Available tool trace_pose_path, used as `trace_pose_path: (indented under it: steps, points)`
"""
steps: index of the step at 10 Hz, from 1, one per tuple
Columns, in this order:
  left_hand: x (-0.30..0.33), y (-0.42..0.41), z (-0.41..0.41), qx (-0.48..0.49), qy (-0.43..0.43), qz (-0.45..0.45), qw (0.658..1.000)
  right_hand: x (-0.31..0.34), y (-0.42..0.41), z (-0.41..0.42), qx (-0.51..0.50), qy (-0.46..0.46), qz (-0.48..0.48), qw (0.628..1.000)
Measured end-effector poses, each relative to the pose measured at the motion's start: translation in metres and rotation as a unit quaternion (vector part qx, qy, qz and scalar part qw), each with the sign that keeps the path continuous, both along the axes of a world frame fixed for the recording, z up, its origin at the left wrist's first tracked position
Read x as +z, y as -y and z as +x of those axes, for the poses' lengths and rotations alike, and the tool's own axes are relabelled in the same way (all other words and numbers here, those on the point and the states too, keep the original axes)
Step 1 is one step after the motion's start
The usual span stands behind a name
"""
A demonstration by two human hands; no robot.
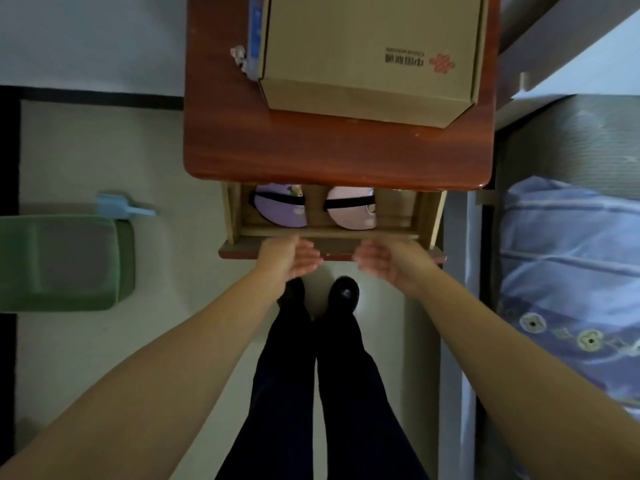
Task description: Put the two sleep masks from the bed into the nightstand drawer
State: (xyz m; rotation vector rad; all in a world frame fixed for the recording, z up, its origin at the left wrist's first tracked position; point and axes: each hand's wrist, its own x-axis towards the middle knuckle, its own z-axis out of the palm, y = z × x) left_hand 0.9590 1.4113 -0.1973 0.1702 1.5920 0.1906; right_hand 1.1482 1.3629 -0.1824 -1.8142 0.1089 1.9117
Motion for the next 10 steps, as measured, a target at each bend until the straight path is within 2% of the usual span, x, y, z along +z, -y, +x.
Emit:
trace_pose_path:
  steps: [1, 2, 3, 4, 6, 8, 9, 10]
  points:
    - [0.004, 0.019, -0.028, 0.059, -0.019, -0.051, 0.997, -0.007, 0.030, -0.008, -0.037, -0.093, -0.076, 0.992]
    - [0.002, 0.012, -0.041, 0.247, 0.006, -0.038, 0.968, -0.014, 0.033, -0.004, -0.255, -0.098, -0.039, 0.961]
    - [0.013, 0.006, -0.042, 0.362, 0.041, -0.030, 0.931, -0.007, 0.029, 0.003, -0.340, -0.097, -0.013, 0.935]
    - [0.034, 0.003, -0.041, 0.390, 0.101, -0.007, 0.915, 0.007, 0.024, 0.010, -0.333, -0.094, 0.010, 0.938]
    - [0.051, -0.029, -0.030, 0.393, 0.144, 0.015, 0.908, 0.016, -0.006, 0.020, -0.325, -0.067, 0.071, 0.941]
    - [0.050, -0.077, -0.018, 0.358, 0.156, 0.075, 0.918, 0.016, -0.056, 0.021, -0.395, -0.045, 0.094, 0.913]
    - [0.041, -0.081, -0.017, 0.370, 0.159, 0.067, 0.913, 0.019, -0.059, 0.018, -0.407, -0.043, 0.090, 0.908]
    - [0.039, -0.069, -0.021, 0.278, 0.116, 0.073, 0.951, 0.026, -0.052, 0.011, -0.330, -0.021, 0.061, 0.942]
